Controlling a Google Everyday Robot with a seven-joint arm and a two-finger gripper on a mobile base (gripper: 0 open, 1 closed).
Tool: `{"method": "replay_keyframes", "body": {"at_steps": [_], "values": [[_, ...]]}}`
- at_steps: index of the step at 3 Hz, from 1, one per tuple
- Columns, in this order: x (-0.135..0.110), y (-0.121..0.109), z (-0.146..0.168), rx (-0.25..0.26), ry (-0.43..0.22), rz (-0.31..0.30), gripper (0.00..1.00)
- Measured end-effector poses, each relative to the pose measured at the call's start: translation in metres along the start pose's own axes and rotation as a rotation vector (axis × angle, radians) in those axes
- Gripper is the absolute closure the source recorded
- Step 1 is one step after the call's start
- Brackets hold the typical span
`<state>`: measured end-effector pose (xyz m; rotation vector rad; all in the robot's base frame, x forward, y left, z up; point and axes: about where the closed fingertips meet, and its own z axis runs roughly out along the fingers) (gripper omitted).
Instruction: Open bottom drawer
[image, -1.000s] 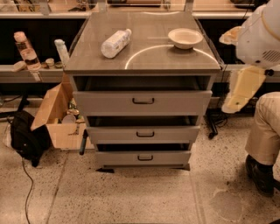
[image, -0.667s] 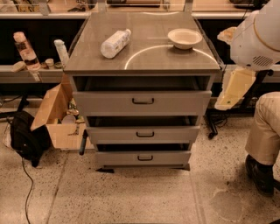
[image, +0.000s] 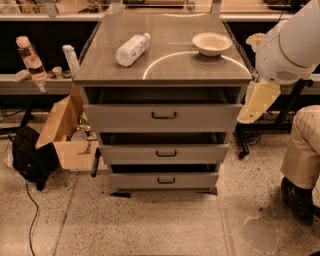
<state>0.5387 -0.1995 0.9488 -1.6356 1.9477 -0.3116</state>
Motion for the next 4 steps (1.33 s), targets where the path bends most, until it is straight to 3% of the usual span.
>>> {"method": "replay_keyframes", "body": {"at_steps": [3,4], "values": [[0.015,0.028,0.077,-0.102,0.001,0.041,0.00],[0.021,0.043,0.087,-0.147,0.006,0.060,0.00]]}}
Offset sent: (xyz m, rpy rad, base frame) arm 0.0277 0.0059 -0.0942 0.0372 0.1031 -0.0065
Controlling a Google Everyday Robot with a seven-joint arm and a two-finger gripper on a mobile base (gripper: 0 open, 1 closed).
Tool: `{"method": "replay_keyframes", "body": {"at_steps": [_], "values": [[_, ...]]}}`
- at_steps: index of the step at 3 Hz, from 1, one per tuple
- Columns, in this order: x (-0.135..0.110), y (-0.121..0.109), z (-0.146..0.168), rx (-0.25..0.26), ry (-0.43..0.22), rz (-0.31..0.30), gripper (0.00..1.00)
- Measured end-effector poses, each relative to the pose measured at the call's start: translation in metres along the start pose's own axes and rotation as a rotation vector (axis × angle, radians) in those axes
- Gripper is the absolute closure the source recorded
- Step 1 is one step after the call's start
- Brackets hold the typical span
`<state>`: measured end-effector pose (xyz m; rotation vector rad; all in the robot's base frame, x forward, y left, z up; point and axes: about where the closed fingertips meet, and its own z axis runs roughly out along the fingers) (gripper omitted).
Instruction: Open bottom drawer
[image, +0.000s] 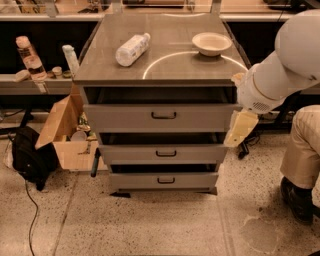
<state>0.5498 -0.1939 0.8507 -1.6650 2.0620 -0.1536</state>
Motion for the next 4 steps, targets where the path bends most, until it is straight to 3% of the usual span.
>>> {"method": "replay_keyframes", "body": {"at_steps": [2,4], "values": [[0.000,0.032,0.029,-0.062,-0.005,0.012,0.00],[0.000,0.032,0.023,-0.035,-0.029,0.014,0.00]]}}
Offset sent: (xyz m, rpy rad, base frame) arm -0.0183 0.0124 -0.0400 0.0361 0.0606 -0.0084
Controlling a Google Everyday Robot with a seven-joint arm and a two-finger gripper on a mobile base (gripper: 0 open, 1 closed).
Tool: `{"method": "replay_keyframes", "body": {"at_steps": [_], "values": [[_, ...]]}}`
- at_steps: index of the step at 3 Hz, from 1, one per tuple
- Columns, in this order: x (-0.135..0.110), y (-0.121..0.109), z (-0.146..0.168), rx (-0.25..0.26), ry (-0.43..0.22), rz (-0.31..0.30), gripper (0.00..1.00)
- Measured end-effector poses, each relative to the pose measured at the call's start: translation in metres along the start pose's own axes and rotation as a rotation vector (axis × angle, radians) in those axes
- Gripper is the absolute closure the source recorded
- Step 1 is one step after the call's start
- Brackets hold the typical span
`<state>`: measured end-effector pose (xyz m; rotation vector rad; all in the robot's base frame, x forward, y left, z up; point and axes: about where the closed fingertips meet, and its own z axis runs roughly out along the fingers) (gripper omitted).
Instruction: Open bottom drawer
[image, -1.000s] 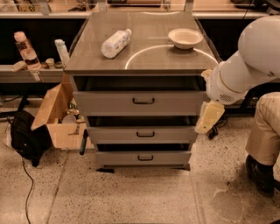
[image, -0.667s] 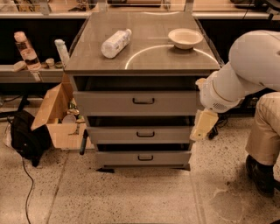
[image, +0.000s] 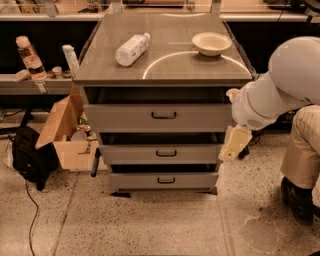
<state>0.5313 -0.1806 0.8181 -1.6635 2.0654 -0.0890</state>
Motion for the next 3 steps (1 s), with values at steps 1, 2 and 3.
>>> {"method": "replay_keyframes", "body": {"at_steps": [1,2,3], "values": [[0.005,0.005,0.011,0.013,-0.048,0.005,0.00],[0.015,0.013,0.045,0.008,-0.100,0.014,0.00],[0.029,0.023,0.098,-0.007,-0.131,0.042,0.00]]}}
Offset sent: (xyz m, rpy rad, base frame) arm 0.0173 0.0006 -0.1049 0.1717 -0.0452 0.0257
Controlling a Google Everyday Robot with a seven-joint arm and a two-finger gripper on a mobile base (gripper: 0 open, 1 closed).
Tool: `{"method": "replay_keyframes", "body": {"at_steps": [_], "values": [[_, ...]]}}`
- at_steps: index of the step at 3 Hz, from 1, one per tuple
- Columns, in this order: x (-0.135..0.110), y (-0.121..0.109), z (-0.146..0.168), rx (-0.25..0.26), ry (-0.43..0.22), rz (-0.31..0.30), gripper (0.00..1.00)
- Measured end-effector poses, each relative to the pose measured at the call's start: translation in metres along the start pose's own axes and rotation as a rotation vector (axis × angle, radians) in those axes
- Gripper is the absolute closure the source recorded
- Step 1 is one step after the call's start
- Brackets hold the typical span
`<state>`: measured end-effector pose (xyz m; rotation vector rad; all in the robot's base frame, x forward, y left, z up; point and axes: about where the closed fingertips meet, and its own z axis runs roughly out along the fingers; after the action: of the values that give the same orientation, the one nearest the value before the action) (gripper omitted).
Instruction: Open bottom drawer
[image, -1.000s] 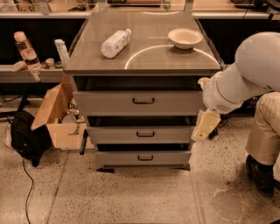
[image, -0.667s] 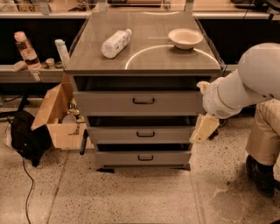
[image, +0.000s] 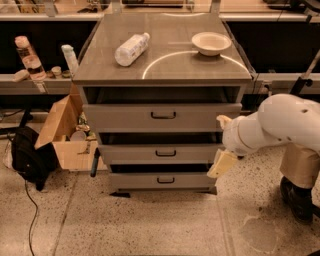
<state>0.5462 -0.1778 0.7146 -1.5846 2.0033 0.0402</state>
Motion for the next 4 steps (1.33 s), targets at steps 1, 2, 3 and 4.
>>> {"method": "replay_keyframes", "body": {"at_steps": [1,2,3,4], "values": [[0.024,0.011,0.050,-0.010,0.017,0.034,0.00],[0.054,0.031,0.110,-0.018,0.095,0.084,0.00],[0.074,0.047,0.154,-0.030,0.177,0.099,0.00],[0.092,0.058,0.187,-0.020,0.237,0.110,0.00]]}}
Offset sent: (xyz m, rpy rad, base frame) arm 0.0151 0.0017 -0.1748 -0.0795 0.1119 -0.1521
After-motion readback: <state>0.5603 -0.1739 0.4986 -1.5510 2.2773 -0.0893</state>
